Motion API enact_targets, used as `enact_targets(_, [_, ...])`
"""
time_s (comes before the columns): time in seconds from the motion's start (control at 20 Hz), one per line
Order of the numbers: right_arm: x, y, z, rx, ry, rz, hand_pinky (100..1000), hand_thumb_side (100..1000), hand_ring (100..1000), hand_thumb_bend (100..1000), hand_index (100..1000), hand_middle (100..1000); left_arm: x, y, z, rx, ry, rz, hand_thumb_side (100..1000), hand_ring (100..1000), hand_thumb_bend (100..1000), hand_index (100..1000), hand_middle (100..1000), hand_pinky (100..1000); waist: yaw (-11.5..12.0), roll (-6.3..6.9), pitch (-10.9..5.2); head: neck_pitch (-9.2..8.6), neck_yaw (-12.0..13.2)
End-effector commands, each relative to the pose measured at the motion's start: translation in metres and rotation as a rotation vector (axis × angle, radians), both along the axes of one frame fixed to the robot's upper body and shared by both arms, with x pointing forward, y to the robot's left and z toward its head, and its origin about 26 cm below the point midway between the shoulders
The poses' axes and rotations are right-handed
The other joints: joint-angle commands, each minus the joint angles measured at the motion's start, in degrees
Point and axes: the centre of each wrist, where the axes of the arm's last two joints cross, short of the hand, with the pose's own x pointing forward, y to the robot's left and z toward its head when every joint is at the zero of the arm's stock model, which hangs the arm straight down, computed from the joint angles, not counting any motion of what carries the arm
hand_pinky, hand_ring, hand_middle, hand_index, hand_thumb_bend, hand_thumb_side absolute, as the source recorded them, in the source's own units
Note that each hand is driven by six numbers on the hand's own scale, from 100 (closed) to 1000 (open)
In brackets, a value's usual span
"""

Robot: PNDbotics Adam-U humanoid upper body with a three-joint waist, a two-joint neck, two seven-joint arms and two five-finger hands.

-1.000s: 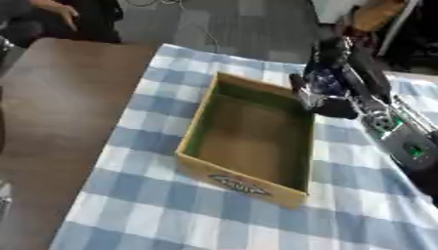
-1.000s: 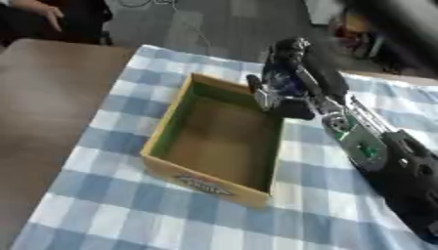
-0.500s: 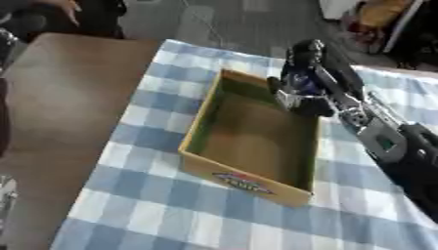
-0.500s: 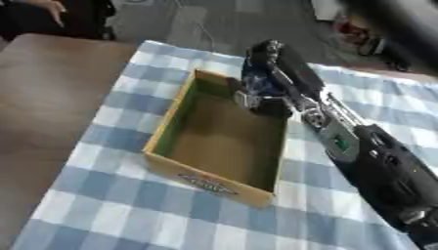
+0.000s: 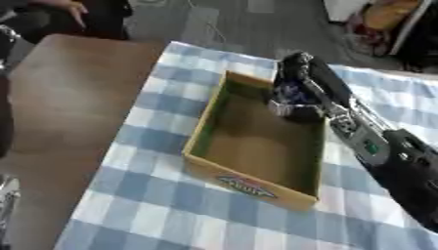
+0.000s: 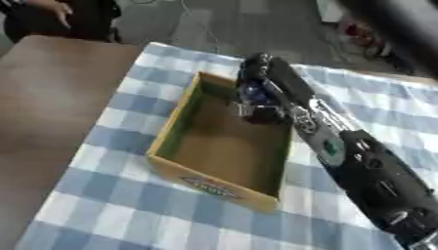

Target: Pick up objects on the table and place them in the box.

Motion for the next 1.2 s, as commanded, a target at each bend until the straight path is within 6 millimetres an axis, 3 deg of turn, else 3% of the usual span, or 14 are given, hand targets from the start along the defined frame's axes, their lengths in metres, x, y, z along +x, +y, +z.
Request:
enact_targets(0.05, [0.001,-0.002,0.017,-0.033,-0.076,0.0,100,649,100,100,182,100,-0.003,-0.002,0.007,0.005,-0.031,-0.013,936,831,232,889,1000,790,0.02,0.24,-0.9,-1.69,-0.33])
enact_targets(0.1, [0.001,-0.002,0.017,-0.052,-0.085,0.001,100,939,279,100,505,462,-0.003,-0.002,0.007,0.006,-0.031,-0.013,936,831,231,889,1000,790,0.0,0.22,-0.91,-1.89,-0.17])
enact_targets(0.15, [0.0,-0.002,0.016,-0.088,-0.089,0.006,100,1000,400,100,610,564,-0.003,-0.001,0.007,0.006,-0.031,-0.012,936,831,231,889,1000,790,-0.04,0.2,-0.95,-2.14,0.09])
enact_targets(0.2, [0.0,-0.003,0.015,-0.124,-0.09,0.011,324,1000,640,114,774,752,-0.003,-0.001,0.007,0.006,-0.031,-0.011,935,830,231,889,1000,790,-0.1,0.18,-0.98,-2.31,0.33])
enact_targets(0.3, [-0.002,-0.003,0.015,-0.193,-0.089,0.023,649,1000,815,100,874,864,-0.003,0.0,0.007,0.008,-0.03,-0.008,936,831,231,889,1000,789,-0.27,0.13,-1.09,-2.6,0.89])
enact_targets(0.35, [-0.004,-0.003,0.016,-0.216,-0.092,0.031,600,1000,790,100,859,849,-0.003,0.0,0.006,0.011,-0.028,-0.006,936,831,231,889,1000,789,-0.37,0.1,-1.15,-2.7,1.16])
enact_targets(0.4, [-0.005,-0.003,0.017,-0.229,-0.095,0.036,801,1000,898,100,927,920,-0.003,0.0,0.006,0.012,-0.027,-0.005,936,831,230,889,1000,789,-0.44,0.1,-1.19,-2.76,1.4])
enact_targets(0.5, [-0.007,-0.003,0.019,-0.246,-0.103,0.041,885,1000,944,106,961,956,-0.003,0.001,0.006,0.014,-0.026,-0.002,936,831,230,889,1000,789,-0.6,0.12,-1.27,-3.0,1.83])
enact_targets(0.7, [-0.008,-0.004,0.019,-0.25,-0.102,0.026,917,1000,967,115,979,974,-0.003,0.002,0.005,0.015,-0.025,0.002,936,830,230,889,1000,789,-0.75,0.14,-1.35,-3.73,2.13])
enact_targets(0.8, [-0.011,-0.005,0.017,-0.228,-0.105,0.019,891,1000,964,132,978,972,-0.003,0.002,0.005,0.015,-0.025,0.004,936,831,230,889,1000,789,-0.83,0.12,-1.33,-5.25,2.25])
enact_targets(0.95, [-0.025,-0.009,0.018,-0.121,-0.144,0.013,846,1000,955,135,972,961,-0.003,0.004,0.005,0.016,-0.025,0.012,937,831,230,889,1000,789,-1.04,-0.04,-1.22,-11.47,2.73])
enact_targets(1.15, [-0.066,-0.005,0.037,0.079,-0.318,0.011,859,1000,951,193,960,960,-0.002,0.007,0.005,0.02,-0.022,0.027,938,832,228,888,1000,789,-1.64,-0.14,-1.09,-20.43,3.61])
enact_targets(1.2, [-0.076,-0.004,0.041,0.113,-0.367,0.01,860,1000,953,191,963,961,-0.002,0.007,0.004,0.022,-0.022,0.03,938,832,229,889,1000,789,-1.75,-0.14,-1.09,-21.61,3.71])
